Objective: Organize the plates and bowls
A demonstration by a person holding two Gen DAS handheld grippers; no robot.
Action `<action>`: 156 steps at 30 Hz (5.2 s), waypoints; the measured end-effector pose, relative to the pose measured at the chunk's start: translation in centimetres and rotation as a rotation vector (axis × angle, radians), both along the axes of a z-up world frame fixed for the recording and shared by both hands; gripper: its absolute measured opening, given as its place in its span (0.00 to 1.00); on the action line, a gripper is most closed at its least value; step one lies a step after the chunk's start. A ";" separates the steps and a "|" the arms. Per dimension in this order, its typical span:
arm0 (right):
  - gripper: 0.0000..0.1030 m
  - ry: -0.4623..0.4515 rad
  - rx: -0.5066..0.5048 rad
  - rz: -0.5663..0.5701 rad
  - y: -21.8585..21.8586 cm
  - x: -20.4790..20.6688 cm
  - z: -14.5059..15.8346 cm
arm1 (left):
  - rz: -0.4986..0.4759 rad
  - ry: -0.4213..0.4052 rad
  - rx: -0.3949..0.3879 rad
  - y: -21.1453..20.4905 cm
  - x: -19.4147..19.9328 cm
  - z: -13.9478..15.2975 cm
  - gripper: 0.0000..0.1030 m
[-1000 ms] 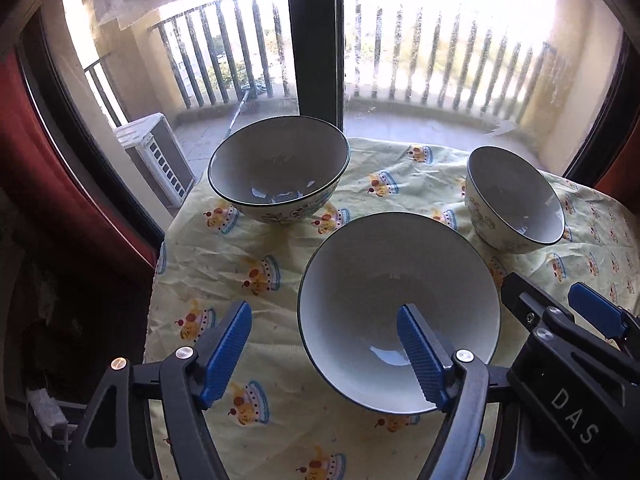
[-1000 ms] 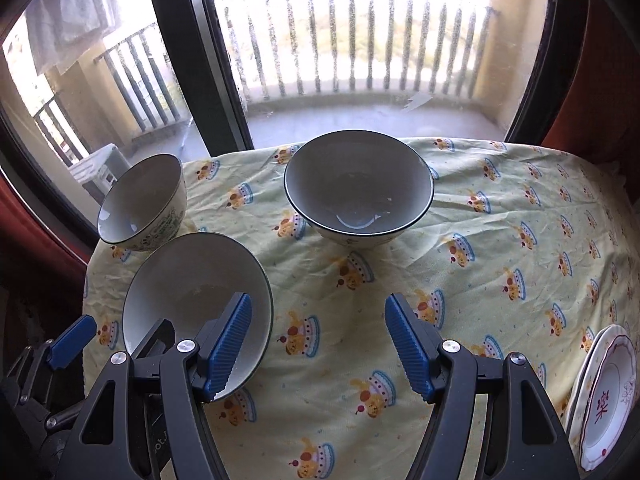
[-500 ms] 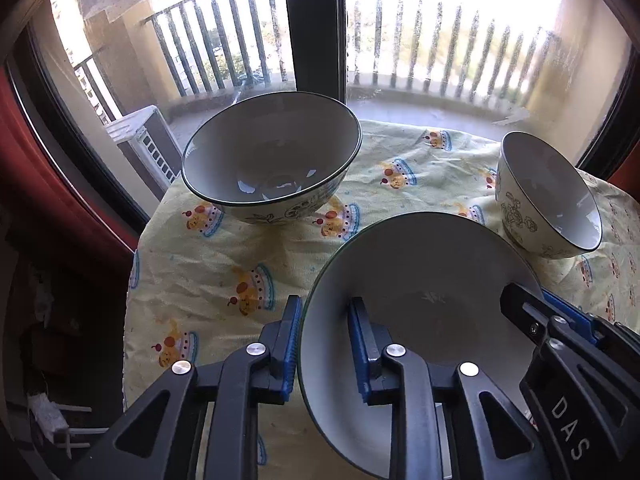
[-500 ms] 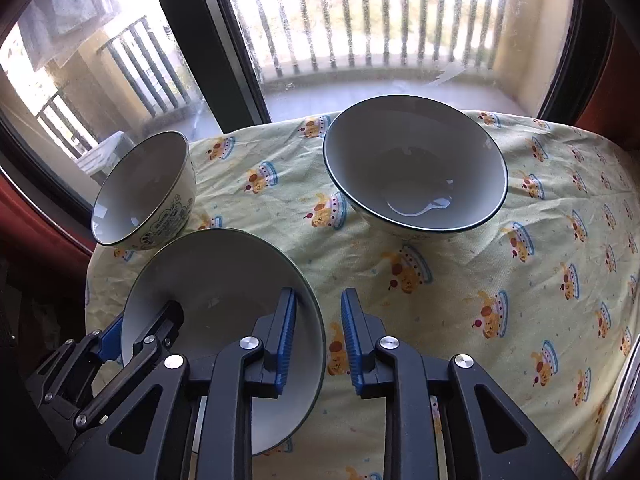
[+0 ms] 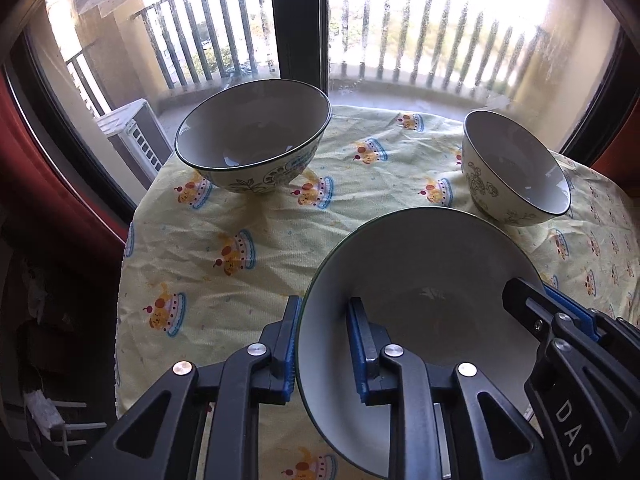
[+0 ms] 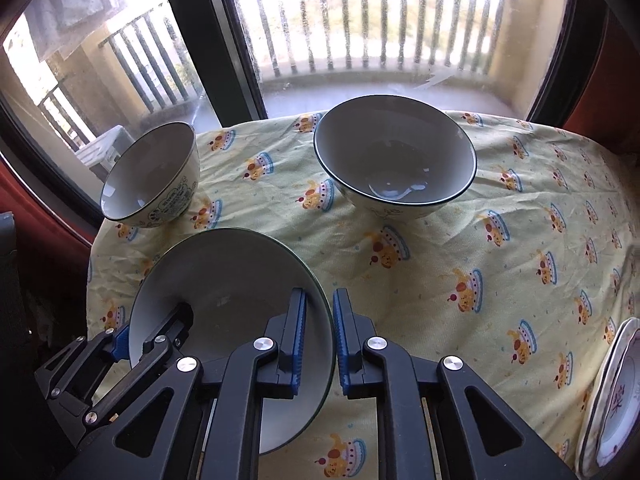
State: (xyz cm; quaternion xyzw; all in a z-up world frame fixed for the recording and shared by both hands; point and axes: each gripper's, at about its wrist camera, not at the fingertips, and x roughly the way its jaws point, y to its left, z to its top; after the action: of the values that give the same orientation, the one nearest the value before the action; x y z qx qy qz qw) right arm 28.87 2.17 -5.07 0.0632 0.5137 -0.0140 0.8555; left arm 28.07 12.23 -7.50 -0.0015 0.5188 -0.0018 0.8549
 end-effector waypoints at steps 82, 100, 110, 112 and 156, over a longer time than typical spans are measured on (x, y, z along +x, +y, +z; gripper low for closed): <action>0.74 -0.071 -0.035 0.099 -7.8 -9.6 5.5 | 0.037 -0.030 -0.055 -6.8 -8.4 4.2 0.79; 0.74 -0.149 -0.021 0.038 3.6 1.0 7.5 | 0.046 -0.110 -0.028 4.3 2.7 5.6 0.78; 0.74 -0.164 -0.024 0.013 8.0 6.8 5.5 | 0.052 -0.130 0.017 8.4 8.6 3.5 0.75; 0.74 -0.161 -0.030 0.005 8.6 7.8 4.9 | 0.070 -0.142 0.046 8.8 9.5 3.1 0.73; 0.18 -0.061 -0.007 -0.038 9.7 11.0 0.2 | -0.008 -0.046 0.012 9.7 11.6 -0.7 0.20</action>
State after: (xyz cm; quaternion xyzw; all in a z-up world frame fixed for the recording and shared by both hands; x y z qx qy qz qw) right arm 39.85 11.88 -4.89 0.0704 0.4861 -0.0303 0.8705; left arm 39.66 21.89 -8.22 0.0056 0.4991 -0.0024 0.8665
